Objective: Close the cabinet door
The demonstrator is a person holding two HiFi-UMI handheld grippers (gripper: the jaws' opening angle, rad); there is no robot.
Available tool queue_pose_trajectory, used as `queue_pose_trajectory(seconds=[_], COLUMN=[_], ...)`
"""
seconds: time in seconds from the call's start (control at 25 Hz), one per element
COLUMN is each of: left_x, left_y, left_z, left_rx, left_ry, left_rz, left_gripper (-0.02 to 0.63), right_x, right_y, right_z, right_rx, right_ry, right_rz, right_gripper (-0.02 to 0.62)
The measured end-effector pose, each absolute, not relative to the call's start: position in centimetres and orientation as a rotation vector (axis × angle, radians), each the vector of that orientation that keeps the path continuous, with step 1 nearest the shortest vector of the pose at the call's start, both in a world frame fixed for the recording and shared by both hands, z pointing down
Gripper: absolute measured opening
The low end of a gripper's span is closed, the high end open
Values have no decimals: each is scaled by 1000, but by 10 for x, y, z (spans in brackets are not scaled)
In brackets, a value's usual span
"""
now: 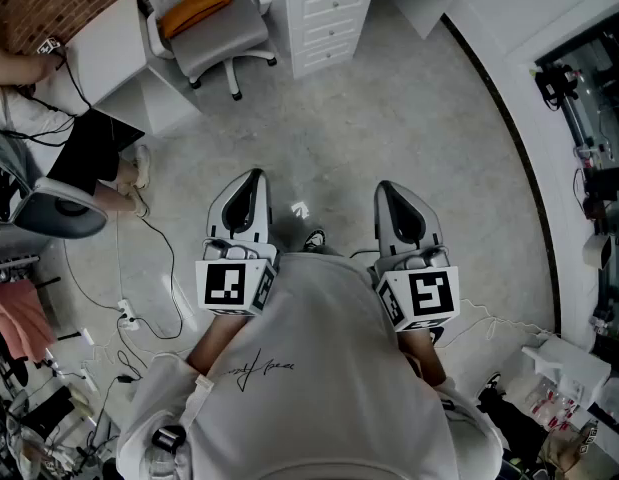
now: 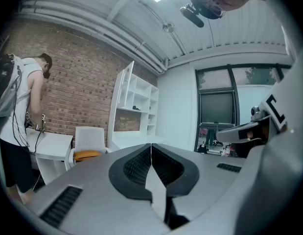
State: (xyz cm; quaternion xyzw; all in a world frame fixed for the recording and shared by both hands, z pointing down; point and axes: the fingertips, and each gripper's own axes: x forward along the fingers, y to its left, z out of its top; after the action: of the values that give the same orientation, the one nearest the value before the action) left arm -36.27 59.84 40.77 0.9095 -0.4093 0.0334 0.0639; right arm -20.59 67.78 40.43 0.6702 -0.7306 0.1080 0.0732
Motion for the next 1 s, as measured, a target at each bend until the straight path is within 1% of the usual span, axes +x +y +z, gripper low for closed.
queue_pose_trajectory(seconds=[0.28,0.44,0.6,0.8,1.0], left_x=[-348,-339,-333,-321,-302], left_y=[613,616,617,607,584], left_z=[415,415,411,419,416], left_rx=[2768,2791,2806,2791,2819], left_ry=[-1170,-1132,-1121,-1076,-1037], left_rz=[135,166,174,185,162], left_gripper=[17,17,17,17,17], right_x=[-198,-190,-187,-188,-175], right_y=[695,699,700,688,660], right_z=[409,414,413,414,416], right_rx=[2044,2111,2113,2080,2064], right_ry=[-2190,-2197,-2231,-2273,-2214], right_rz=[326,437,449,462,449], right_gripper=[21,23,25,25,25])
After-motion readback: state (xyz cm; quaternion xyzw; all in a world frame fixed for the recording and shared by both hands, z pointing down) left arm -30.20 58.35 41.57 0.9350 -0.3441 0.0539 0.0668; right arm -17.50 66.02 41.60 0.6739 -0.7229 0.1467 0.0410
